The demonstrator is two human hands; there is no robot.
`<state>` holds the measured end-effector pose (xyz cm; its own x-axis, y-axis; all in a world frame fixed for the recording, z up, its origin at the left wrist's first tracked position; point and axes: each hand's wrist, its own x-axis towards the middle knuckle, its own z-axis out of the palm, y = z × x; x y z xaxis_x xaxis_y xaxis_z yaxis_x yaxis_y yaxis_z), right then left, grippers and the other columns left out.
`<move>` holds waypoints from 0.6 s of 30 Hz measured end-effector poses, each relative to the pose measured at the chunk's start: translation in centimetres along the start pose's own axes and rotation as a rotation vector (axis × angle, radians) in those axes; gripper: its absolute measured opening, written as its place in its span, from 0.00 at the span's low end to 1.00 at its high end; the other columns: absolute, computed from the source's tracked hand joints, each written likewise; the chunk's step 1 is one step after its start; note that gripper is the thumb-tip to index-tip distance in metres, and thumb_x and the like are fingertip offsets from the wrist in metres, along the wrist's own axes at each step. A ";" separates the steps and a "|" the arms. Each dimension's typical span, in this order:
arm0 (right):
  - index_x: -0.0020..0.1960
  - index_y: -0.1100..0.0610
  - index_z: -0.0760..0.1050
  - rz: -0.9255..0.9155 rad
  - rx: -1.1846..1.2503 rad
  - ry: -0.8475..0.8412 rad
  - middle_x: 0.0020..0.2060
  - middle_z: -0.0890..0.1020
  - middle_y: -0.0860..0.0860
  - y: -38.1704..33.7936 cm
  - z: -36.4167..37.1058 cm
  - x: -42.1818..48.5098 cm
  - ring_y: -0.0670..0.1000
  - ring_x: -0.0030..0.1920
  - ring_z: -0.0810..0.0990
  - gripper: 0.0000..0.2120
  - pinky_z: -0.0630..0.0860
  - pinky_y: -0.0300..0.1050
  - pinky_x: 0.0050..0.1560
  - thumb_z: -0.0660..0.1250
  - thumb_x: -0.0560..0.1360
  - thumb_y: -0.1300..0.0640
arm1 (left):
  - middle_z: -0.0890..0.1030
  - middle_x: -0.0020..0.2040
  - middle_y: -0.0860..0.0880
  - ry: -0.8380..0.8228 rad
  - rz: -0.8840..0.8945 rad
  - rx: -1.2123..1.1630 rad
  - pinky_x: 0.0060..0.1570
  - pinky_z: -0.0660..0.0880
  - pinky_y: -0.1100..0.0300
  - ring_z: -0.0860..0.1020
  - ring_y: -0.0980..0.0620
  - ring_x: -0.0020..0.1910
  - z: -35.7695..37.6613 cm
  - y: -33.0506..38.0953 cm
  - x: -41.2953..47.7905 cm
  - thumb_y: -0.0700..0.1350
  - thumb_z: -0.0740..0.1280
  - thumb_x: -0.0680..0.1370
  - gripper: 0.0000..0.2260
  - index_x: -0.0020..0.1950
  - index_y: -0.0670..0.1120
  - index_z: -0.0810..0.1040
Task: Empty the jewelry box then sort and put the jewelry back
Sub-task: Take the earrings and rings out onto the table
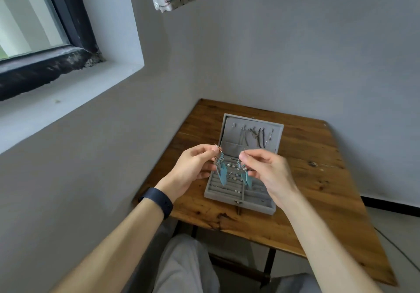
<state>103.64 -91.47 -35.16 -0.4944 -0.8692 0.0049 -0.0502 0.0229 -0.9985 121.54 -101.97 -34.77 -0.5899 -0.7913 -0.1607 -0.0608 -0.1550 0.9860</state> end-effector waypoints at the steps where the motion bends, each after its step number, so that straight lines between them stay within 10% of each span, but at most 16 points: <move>1: 0.48 0.50 0.86 0.008 0.000 -0.003 0.45 0.87 0.48 0.3 0.3 -0.3 0.50 0.50 0.84 0.06 0.80 0.45 0.47 0.77 0.72 0.51 | 0.83 0.48 0.49 0.007 -0.008 0.011 0.47 0.75 0.57 0.81 0.53 0.44 -0.1 -0.2 -0.3 0.54 0.67 0.81 0.09 0.53 0.52 0.85; 14: 0.47 0.52 0.86 0.076 -0.077 -0.031 0.41 0.87 0.47 4.5 6.8 -2.1 0.47 0.45 0.86 0.06 0.81 0.42 0.42 0.78 0.71 0.53 | 0.86 0.49 0.55 0.137 -0.127 0.187 0.57 0.80 0.53 0.84 0.54 0.53 -5.7 -3.9 -3.7 0.56 0.70 0.78 0.09 0.50 0.54 0.87; 18: 0.46 0.51 0.85 0.105 -0.115 -0.110 0.40 0.87 0.47 5.9 9.4 -2.6 0.48 0.44 0.86 0.05 0.82 0.43 0.43 0.78 0.71 0.54 | 0.86 0.47 0.55 0.167 -0.153 0.300 0.46 0.78 0.64 0.83 0.57 0.48 -7.5 -4.6 -4.7 0.54 0.70 0.79 0.08 0.52 0.52 0.85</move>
<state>112.78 -93.68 -41.55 -0.4049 -0.9076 -0.1109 -0.1057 0.1669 -0.9803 130.65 -101.98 -38.93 -0.4179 -0.8619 -0.2873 -0.3856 -0.1180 0.9151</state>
